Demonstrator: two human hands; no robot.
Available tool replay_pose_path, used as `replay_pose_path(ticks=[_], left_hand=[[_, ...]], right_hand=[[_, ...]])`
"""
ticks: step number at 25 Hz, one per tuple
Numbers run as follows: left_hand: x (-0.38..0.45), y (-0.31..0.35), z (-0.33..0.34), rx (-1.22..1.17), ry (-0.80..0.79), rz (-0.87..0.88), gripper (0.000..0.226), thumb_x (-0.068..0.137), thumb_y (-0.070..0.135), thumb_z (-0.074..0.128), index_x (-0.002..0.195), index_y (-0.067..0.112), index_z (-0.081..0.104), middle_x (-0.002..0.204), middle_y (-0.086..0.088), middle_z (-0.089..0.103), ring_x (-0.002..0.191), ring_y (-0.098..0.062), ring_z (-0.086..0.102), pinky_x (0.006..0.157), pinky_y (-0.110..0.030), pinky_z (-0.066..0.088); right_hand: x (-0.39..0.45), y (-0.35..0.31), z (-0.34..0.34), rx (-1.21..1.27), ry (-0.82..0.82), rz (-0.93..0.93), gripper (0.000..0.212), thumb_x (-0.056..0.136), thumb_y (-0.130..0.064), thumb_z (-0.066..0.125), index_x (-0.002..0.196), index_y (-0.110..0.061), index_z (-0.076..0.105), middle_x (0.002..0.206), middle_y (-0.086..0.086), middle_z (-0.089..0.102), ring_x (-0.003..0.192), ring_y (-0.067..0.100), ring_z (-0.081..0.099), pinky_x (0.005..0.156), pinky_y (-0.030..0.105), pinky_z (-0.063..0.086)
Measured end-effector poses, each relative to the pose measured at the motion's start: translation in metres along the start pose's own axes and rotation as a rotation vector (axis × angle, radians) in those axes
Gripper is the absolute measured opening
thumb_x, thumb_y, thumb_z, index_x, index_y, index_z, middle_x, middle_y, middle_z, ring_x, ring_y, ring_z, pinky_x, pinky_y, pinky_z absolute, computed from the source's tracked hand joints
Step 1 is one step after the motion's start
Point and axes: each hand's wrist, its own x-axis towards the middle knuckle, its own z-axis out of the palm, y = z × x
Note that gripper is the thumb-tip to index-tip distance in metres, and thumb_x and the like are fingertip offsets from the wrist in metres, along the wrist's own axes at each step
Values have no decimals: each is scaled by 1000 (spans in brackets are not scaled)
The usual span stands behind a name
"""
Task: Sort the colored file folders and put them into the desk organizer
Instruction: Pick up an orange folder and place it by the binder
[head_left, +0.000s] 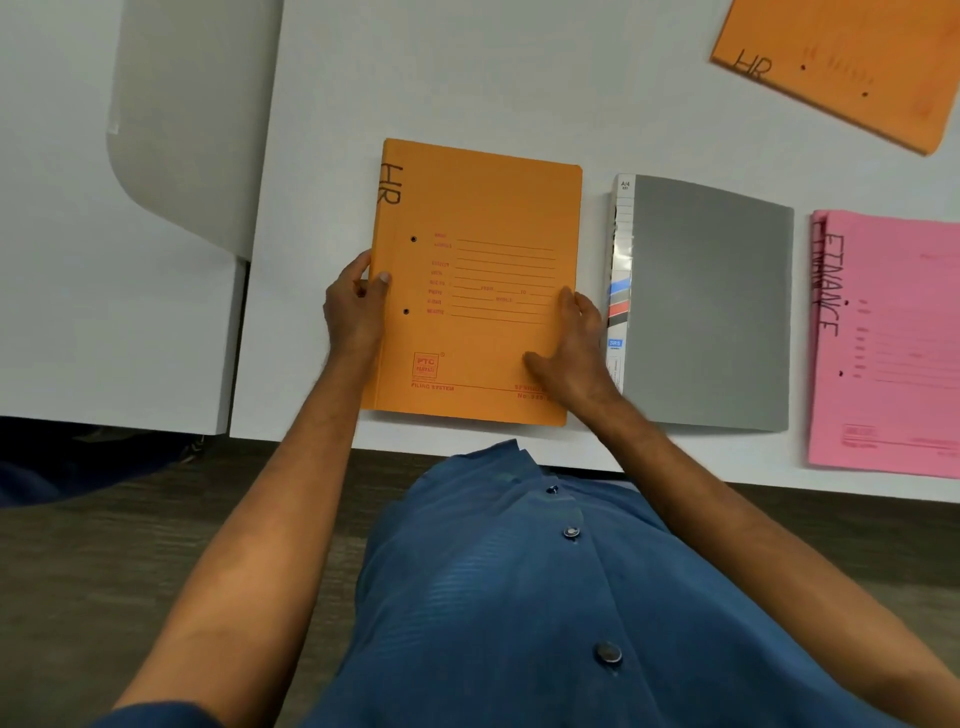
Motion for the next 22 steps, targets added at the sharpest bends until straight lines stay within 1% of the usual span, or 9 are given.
replay_pose_path(ticks=[3, 7, 9, 12, 14, 15, 17, 19, 22], left_hand=[[-1, 1, 6, 154, 35, 36, 48, 104, 27, 56, 151, 16, 48, 141, -9, 61, 127, -27, 59, 109, -45, 50], [-7, -1, 19, 499, 14, 68, 60, 100, 32, 61, 154, 19, 39, 147, -15, 45, 135, -34, 43, 110, -47, 43], [-11, -1, 24, 556, 13, 55, 64, 100, 33, 62, 156, 21, 34, 151, -14, 38, 138, -33, 37, 111, -47, 40], [-15, -1, 32, 566, 47, 68, 64, 99, 32, 62, 156, 21, 35, 154, -12, 35, 140, -33, 35, 114, -49, 35], [-18, 2, 38, 571, 72, 89, 63, 98, 32, 63, 154, 23, 37, 156, -10, 33, 142, -32, 33, 116, -51, 31], [-20, 4, 41, 577, 81, 102, 63, 97, 32, 64, 154, 25, 38, 157, -9, 32, 143, -31, 32, 116, -51, 30], [-23, 13, 53, 582, 83, 130, 63, 96, 34, 63, 153, 26, 40, 159, -7, 32, 145, -29, 30, 116, -50, 29], [-24, 27, 68, 549, 66, 168, 60, 96, 35, 62, 152, 26, 43, 160, -7, 32, 146, -28, 30, 115, -51, 29], [-25, 55, 98, 484, 53, 227, 56, 96, 37, 59, 149, 25, 47, 160, -6, 33, 146, -27, 30, 115, -51, 28]], right_hand=[[-3, 7, 9, -218, -46, -82, 94, 89, -28, 74, 161, -19, 14, 170, 6, -2, 154, 32, 11, 120, 48, 27], [-3, 14, 15, -366, -111, -190, 88, 92, -28, 71, 160, -14, 17, 170, 11, -1, 156, 33, 3, 123, 49, 20], [-4, 15, 14, -418, -129, -204, 88, 96, -27, 68, 161, -11, 11, 170, 12, -3, 157, 32, -1, 124, 47, 18], [-2, 18, 8, -430, -158, -218, 87, 98, -31, 64, 162, -11, 9, 171, 11, -4, 157, 30, -3, 124, 45, 17], [2, 17, 1, -375, -220, -195, 82, 99, -38, 61, 162, -14, 13, 171, 9, 0, 158, 28, 1, 124, 44, 15], [5, 14, -5, -318, -252, -180, 79, 99, -40, 60, 162, -16, 17, 171, 8, 4, 157, 27, 6, 125, 45, 17], [11, 8, -24, -111, -271, -144, 71, 99, -39, 60, 159, -20, 27, 169, 4, 19, 153, 25, 23, 123, 47, 27], [15, 5, -50, 103, -215, -118, 62, 100, -35, 61, 156, -25, 34, 164, 1, 31, 147, 20, 35, 115, 36, 36], [20, 15, -93, 187, -62, -158, 55, 100, -33, 61, 151, -28, 42, 157, -2, 41, 136, 10, 45, 99, 18, 43]])
